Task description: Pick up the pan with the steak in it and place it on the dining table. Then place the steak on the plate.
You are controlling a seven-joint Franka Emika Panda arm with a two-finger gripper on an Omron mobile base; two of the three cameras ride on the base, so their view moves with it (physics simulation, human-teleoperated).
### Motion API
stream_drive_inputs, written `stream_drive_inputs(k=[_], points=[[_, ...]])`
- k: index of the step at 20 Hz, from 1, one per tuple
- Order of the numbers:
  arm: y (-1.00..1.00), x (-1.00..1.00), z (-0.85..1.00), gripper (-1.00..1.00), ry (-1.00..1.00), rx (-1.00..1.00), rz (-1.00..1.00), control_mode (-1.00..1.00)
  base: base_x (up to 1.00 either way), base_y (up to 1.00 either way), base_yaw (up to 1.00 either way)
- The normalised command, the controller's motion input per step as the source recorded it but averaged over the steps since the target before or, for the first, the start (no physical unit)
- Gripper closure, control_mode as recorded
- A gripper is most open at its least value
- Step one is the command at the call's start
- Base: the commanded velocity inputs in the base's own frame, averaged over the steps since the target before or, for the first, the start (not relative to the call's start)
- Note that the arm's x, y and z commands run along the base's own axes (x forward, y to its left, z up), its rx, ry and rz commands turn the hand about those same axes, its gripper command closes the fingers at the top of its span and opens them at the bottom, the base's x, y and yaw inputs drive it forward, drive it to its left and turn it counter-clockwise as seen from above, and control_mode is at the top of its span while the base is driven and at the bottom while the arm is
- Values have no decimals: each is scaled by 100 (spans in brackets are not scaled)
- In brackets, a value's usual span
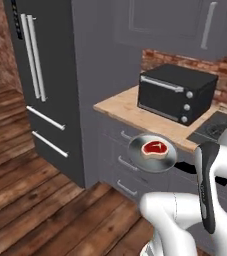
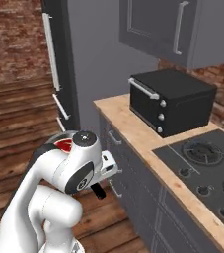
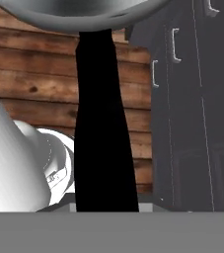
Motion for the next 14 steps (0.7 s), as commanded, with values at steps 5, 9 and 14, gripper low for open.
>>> stream_drive_inputs(k=[5, 9, 14], points=[[0, 0, 0, 100, 0, 0, 0, 100, -6, 0, 50], [0, 0, 0, 100, 0, 0, 0, 100, -5, 0, 50], [0, 0, 0, 100, 0, 0, 0, 100, -5, 0, 50]])
